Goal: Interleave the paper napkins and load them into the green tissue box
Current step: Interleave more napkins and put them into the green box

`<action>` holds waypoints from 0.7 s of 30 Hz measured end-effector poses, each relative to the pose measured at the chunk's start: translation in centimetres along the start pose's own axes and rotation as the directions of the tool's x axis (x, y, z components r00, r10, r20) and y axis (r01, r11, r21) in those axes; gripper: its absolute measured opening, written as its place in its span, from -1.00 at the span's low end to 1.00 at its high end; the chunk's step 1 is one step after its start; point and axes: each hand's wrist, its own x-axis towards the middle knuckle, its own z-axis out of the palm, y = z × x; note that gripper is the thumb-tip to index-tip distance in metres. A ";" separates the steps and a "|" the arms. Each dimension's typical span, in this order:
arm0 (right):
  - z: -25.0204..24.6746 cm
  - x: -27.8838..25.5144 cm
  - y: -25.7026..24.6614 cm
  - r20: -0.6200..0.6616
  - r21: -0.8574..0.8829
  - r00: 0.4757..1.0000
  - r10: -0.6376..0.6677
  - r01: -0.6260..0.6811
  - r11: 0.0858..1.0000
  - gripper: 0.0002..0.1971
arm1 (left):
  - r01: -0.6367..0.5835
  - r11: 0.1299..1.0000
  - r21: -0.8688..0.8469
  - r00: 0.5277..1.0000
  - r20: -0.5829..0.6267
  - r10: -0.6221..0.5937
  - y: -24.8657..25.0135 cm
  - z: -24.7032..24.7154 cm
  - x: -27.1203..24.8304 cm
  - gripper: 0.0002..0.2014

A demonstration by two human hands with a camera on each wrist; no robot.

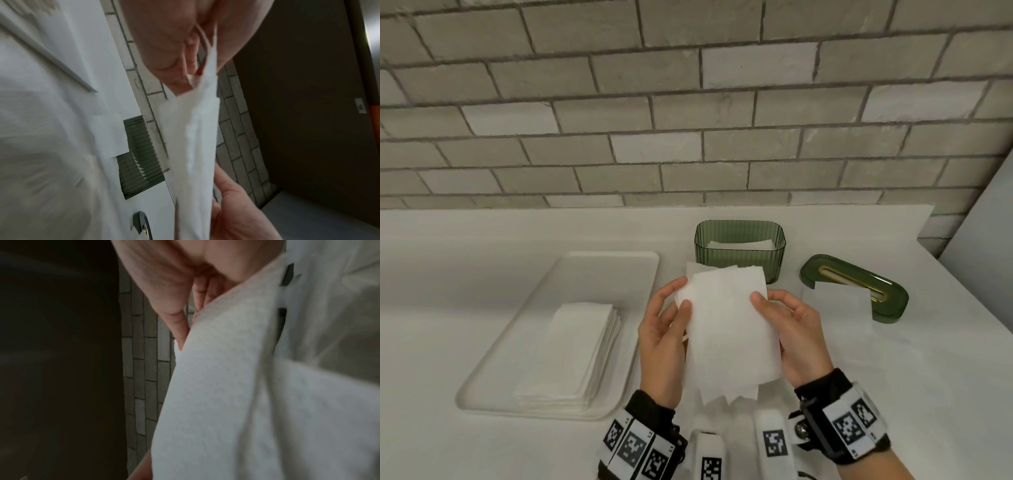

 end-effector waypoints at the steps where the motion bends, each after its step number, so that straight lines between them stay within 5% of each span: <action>1: 0.0 0.0 0.2 -0.002 -0.002 1.000 0.008 -0.008 1.000 -0.85 | 0.019 1.000 -0.010 1.000 0.019 -0.018 0.1 -0.1 -0.1 -0.70; 7: 0.6 -0.5 0.6 0.101 -0.028 0.992 0.074 -0.071 0.997 -0.73 | 0.026 0.999 0.039 0.993 0.111 -0.031 0.5 -0.5 0.0 -0.59; 12: -0.6 0.4 0.5 -0.027 0.056 0.993 0.114 -0.113 0.992 -0.75 | 0.103 0.971 0.217 0.987 0.102 -0.128 1.1 -1.2 0.1 -0.83; 21: -1.6 0.3 1.6 0.004 0.271 0.963 0.271 -0.262 0.926 -0.46 | -0.009 0.950 0.313 0.977 0.207 -0.058 3.0 1.2 0.3 -0.82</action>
